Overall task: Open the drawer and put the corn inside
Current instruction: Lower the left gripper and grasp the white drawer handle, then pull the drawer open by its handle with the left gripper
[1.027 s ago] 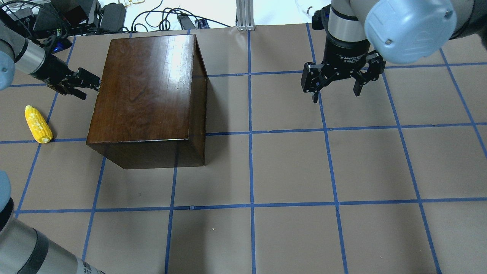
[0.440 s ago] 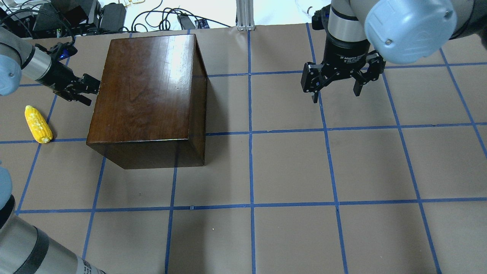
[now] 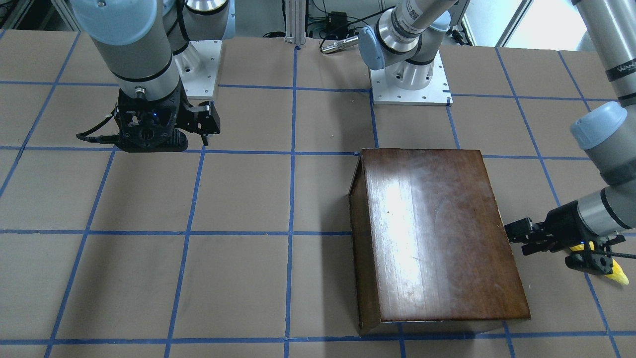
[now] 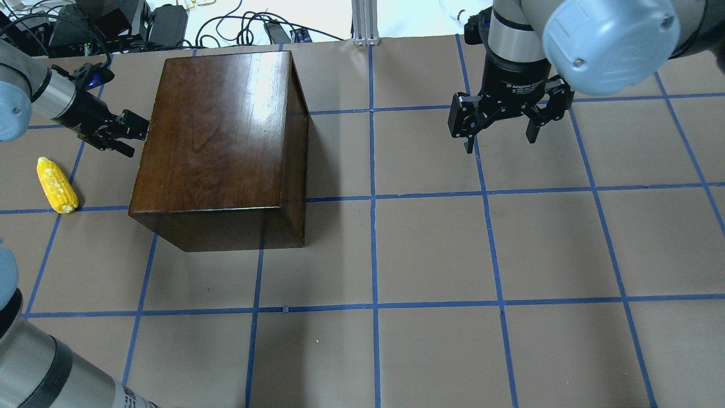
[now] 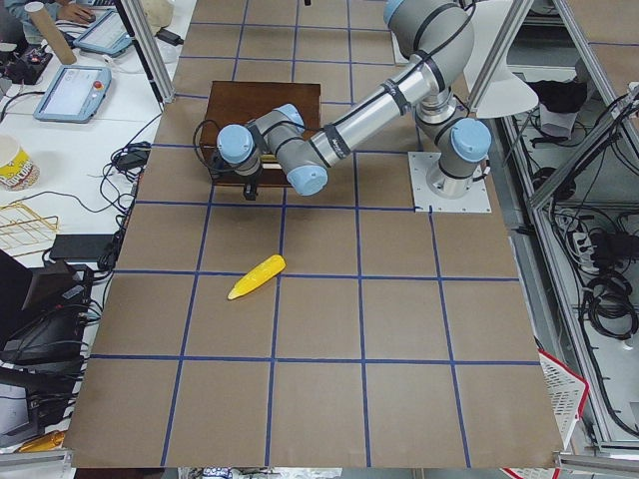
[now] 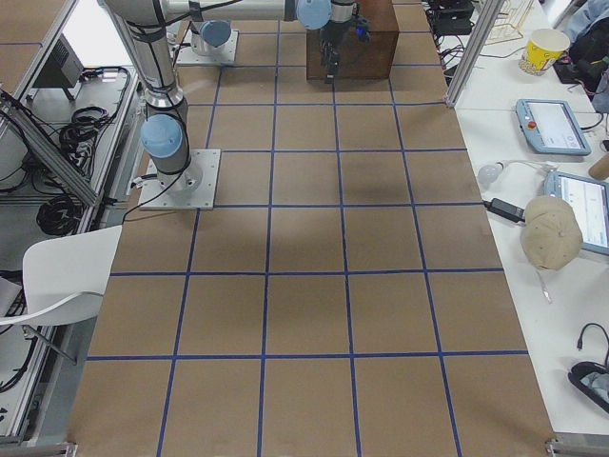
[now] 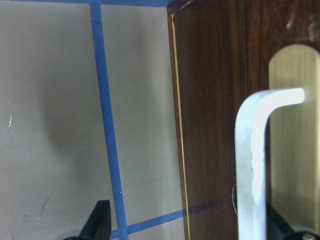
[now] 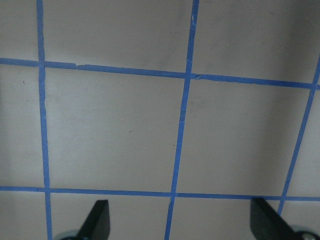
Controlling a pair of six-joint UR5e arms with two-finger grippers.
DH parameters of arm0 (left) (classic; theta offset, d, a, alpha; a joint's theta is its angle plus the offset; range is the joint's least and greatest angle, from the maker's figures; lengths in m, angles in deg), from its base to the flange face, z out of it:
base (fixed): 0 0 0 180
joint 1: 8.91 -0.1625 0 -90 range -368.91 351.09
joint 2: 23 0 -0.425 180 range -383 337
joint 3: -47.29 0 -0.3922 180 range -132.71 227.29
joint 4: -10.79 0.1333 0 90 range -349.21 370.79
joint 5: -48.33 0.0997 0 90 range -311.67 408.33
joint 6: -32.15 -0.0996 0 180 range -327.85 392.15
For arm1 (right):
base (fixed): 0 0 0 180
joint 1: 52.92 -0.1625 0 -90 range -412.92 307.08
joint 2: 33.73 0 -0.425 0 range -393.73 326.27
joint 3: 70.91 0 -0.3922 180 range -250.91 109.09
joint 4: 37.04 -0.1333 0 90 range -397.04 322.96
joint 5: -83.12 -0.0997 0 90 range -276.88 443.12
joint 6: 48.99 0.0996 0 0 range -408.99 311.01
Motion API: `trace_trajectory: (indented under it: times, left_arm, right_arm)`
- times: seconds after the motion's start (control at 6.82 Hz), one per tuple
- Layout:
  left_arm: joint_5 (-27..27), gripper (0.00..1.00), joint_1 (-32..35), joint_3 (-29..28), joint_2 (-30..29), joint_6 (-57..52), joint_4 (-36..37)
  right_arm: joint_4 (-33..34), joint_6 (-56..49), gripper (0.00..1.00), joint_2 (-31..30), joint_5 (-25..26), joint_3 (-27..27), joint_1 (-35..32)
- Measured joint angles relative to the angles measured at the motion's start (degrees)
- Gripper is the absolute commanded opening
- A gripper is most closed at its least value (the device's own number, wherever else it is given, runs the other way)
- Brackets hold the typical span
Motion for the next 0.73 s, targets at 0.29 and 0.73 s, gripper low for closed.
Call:
trace_trajectory:
  times: [0.29,0.73]
  left_arm:
    - [0.1,1.0,-0.3,-0.2,-0.2,0.0,0.0]
    - [0.3,1.0,-0.6,-0.5,-0.2,-0.1,1.0]
  right_arm:
    - [0.0,0.0,1.0,0.0,0.0,0.0,0.0]
    - [0.0,0.0,1.0,0.0,0.0,0.0,0.0]
